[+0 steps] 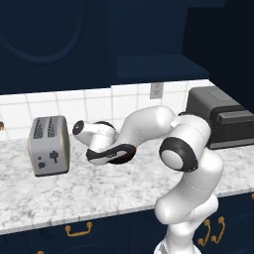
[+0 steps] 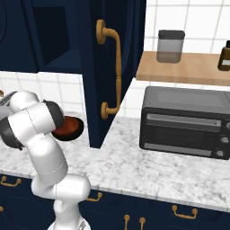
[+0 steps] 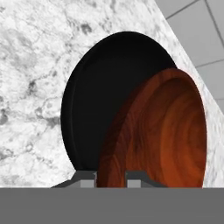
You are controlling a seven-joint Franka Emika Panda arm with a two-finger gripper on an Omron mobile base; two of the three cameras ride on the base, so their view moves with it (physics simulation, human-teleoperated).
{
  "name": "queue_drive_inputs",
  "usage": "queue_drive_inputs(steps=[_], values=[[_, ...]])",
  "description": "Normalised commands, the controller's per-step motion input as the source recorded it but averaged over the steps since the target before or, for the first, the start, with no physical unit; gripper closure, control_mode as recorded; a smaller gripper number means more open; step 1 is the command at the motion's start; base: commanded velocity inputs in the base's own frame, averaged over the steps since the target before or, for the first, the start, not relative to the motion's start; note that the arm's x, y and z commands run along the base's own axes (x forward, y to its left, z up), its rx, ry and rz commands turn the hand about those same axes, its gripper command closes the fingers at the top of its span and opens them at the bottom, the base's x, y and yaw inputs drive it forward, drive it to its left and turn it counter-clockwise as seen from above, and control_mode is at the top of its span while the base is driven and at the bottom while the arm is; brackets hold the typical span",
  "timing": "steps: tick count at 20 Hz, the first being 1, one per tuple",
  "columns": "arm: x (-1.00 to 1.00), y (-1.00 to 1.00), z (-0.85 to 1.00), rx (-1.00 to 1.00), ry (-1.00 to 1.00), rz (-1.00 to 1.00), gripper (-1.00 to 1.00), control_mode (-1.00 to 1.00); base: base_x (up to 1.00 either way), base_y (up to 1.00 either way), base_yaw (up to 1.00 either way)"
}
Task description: Pick up the bowls on the counter and stack them on top of one another in the open cabinet. Place the smaller bowl on top of the larger bowl.
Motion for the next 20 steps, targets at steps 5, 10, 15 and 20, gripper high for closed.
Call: queue_drive_inputs(steps=[5, 10, 15, 20], values=[[0.03, 0.0, 0.0, 0.07, 0.0, 0.0, -1.0, -1.0, 0.0, 0.0, 0.0], [0.0, -0.01, 0.02, 0.1, 0.0, 0.0, -1.0, -1.0, 0.0, 0.0, 0.0], [-0.34, 0.0, 0.43, 0.11, -0.05, 0.0, -1.0, -1.0, 0.0, 0.0, 0.0], [-0.62, 0.0, 0.11, 0.11, -0.06, 0.0, -1.0, -1.0, 0.0, 0.0, 0.0]])
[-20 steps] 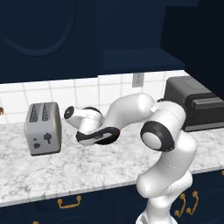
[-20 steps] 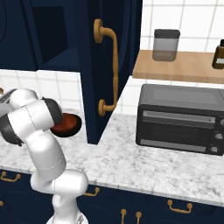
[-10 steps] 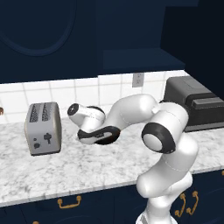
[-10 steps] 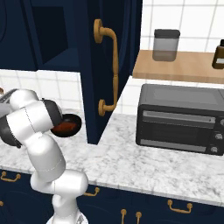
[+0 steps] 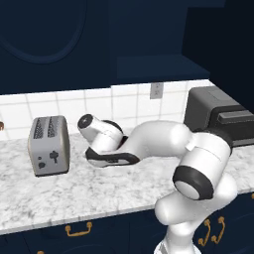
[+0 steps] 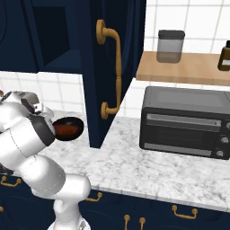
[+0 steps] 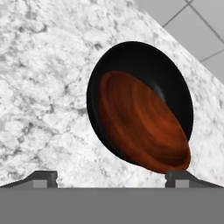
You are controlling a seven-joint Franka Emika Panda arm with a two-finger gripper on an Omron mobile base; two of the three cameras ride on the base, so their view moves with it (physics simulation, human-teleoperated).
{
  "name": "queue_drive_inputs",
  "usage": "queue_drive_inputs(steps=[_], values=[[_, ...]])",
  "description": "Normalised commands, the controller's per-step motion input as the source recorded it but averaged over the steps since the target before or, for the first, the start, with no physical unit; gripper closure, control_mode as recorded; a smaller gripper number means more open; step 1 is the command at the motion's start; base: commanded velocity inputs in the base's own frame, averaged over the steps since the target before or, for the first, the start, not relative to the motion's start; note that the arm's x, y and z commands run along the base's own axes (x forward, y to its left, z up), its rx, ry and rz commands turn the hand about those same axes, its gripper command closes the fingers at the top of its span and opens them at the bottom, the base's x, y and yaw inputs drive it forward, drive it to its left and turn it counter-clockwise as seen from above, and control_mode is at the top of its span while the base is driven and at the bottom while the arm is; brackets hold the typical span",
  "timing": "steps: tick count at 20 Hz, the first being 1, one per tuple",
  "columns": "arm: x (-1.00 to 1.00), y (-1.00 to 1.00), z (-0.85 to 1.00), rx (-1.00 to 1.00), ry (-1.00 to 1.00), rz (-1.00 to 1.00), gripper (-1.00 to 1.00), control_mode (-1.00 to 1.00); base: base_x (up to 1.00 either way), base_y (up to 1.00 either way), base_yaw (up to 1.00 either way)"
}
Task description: Pick up the bowls on the counter and stack them on top of one another in the open cabinet. Place the smaller bowl on top of the larger bowl.
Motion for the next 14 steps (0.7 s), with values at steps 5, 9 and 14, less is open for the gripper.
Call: queue_drive_inputs(steps=[5, 9, 14], values=[[-0.08, -0.18, -0.01, 0.0, -0.12, 0.05, -1.0, -1.0, 0.0, 0.0, 0.0], [0.14, -0.21, -0.01, -0.04, -0.03, 0.12, -1.0, -1.0, 0.0, 0.0, 0.0], [0.22, -0.1, -0.26, -0.01, 0.0, 0.15, -1.0, -1.0, 0.0, 0.0, 0.0]])
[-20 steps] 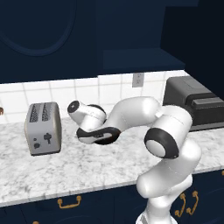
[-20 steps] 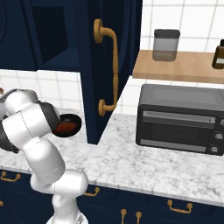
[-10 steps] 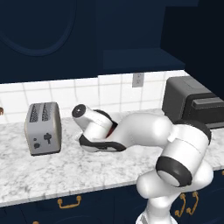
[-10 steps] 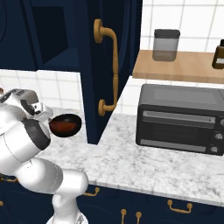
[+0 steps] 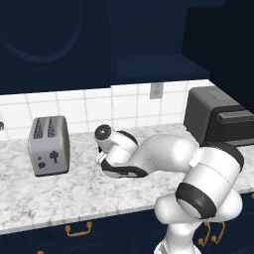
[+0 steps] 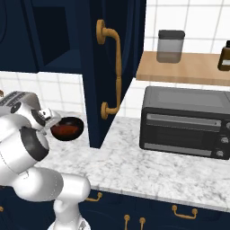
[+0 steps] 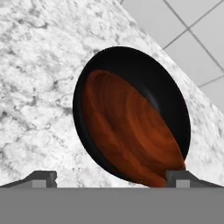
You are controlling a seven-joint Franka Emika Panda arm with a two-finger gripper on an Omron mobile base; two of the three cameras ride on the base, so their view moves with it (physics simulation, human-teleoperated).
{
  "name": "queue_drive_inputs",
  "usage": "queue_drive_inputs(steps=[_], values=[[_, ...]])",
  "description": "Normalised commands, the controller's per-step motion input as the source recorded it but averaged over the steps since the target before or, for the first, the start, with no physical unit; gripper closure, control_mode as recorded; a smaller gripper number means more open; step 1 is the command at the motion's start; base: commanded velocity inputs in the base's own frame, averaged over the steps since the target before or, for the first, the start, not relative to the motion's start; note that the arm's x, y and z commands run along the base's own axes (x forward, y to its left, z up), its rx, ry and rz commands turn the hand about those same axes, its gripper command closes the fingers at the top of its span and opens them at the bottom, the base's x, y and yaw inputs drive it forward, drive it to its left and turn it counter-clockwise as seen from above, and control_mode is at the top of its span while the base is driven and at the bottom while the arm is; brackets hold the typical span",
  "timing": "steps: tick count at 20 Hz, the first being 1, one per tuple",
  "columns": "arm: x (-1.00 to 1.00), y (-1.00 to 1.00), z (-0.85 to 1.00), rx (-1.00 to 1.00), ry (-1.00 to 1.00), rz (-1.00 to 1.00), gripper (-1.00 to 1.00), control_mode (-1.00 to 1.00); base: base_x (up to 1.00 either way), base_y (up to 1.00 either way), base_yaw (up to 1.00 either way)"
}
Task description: Pick up the bowls on the counter and stack them on top of one another in the open cabinet. Place the smaller bowl on top of the larger bowl.
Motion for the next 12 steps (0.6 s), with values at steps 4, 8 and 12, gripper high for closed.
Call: queue_drive_inputs(steps=[4, 8, 12], values=[[0.01, -0.06, -0.45, -0.02, 0.02, 0.18, -1.0, -1.0, 0.0, 0.0, 0.0], [0.01, 0.0, -0.43, -0.08, 0.02, 0.17, -1.0, -1.0, 0.0, 0.0, 0.0], [0.02, 0.0, -0.04, -0.09, 0.0, 0.11, -1.0, -1.0, 0.0, 0.0, 0.0]])
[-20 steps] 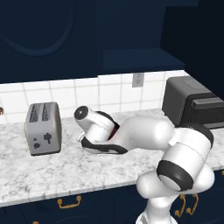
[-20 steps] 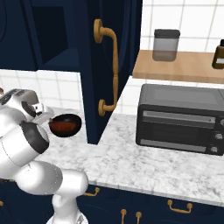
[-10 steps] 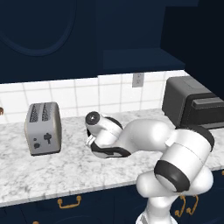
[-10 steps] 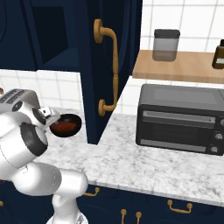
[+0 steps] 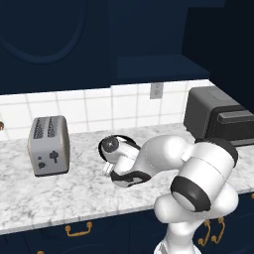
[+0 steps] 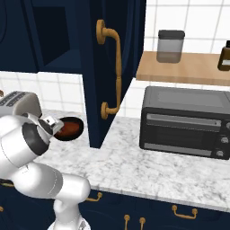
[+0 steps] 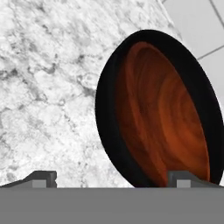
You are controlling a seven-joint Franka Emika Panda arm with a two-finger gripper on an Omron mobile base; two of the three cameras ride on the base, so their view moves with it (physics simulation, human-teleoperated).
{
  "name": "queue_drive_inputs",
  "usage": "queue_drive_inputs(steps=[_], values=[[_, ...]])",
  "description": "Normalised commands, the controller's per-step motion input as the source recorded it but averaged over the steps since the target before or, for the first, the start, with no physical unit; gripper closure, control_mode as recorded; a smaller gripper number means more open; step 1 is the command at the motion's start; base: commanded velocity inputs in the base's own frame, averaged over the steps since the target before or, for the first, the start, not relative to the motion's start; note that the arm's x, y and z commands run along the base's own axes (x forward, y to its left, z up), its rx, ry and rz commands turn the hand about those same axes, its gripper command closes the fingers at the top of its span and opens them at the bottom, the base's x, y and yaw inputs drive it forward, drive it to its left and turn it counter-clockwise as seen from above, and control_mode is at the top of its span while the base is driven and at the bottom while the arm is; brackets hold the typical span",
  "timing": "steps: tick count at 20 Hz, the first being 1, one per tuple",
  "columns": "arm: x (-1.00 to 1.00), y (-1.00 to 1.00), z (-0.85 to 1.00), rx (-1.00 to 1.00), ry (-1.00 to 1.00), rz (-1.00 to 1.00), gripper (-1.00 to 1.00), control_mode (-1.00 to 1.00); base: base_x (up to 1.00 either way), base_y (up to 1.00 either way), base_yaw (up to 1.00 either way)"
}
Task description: Pick up the bowls on the counter and stack them on top of one another in the open cabinet. Place the smaller bowl on top of the larger bowl.
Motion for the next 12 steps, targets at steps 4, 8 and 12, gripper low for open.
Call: queue_drive_inputs(steps=[4, 8, 12], values=[[0.01, 0.0, 0.16, -0.04, 0.0, 0.07, -1.0, -1.0, 0.0, 0.0, 0.0], [0.16, 0.0, 0.02, -0.03, 0.03, 0.07, -1.0, -1.0, 0.0, 0.0, 0.0], [0.05, 0.0, -0.09, -0.07, 0.0, 0.08, -1.0, -1.0, 0.0, 0.0, 0.0]])
